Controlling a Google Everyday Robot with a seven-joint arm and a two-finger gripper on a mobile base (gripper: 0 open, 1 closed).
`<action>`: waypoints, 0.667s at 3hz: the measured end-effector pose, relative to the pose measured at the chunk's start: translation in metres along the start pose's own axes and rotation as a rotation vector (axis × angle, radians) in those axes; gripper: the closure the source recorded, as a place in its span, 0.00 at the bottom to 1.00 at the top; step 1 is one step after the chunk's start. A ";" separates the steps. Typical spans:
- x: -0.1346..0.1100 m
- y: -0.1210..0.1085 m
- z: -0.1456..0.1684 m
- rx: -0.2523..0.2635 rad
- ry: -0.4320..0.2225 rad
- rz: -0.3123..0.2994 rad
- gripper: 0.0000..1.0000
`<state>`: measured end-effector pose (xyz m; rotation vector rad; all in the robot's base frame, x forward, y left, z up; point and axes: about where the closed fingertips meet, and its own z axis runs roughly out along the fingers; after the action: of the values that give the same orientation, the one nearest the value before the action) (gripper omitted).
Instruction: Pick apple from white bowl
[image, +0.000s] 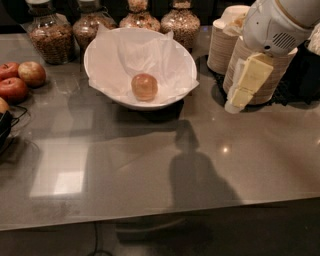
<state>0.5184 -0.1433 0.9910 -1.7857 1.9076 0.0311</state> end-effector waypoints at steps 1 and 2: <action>-0.028 -0.029 0.024 0.021 -0.080 -0.041 0.00; -0.055 -0.051 0.047 0.001 -0.140 -0.078 0.00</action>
Offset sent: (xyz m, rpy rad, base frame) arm 0.1037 0.1019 -0.0070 0.1584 -0.0357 0.1985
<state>0.5827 -0.0821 0.9881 -1.8068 1.7389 0.1237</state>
